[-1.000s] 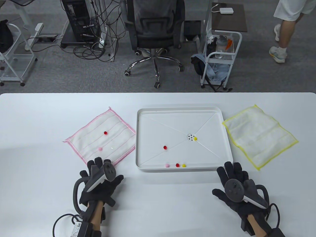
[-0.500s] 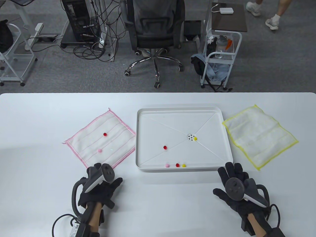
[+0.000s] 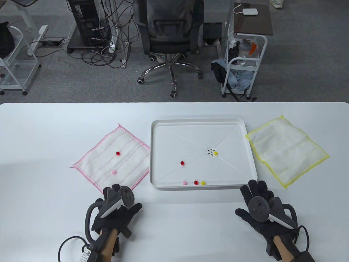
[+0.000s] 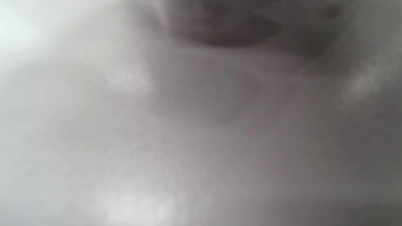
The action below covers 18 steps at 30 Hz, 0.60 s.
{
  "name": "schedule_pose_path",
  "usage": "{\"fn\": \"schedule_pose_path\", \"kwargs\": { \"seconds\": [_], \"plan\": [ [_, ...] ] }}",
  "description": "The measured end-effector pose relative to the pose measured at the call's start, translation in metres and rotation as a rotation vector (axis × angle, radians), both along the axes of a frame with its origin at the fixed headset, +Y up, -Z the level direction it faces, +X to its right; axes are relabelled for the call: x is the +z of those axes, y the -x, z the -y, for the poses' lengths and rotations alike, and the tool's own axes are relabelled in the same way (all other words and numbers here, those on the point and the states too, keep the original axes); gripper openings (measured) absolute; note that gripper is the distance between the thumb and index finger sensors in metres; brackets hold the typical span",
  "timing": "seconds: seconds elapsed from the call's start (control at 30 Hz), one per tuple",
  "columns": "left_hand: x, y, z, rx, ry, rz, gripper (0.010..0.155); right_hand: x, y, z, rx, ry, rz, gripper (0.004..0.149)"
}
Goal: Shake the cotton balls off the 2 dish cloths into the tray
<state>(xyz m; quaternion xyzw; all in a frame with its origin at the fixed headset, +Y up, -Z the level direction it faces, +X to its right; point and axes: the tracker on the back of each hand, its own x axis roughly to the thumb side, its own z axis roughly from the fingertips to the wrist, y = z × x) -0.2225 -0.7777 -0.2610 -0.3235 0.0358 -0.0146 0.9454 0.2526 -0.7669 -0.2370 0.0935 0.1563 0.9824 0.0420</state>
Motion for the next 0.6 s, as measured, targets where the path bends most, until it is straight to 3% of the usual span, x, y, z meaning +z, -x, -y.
{"fn": "schedule_pose_path", "kwargs": {
  "seconds": [0.6],
  "plan": [
    [0.023, -0.036, -0.004, -0.104, 0.003, 0.054, 0.088, 0.002, 0.001, -0.004, -0.015, -0.021, -0.008, 0.079]
  ]
}}
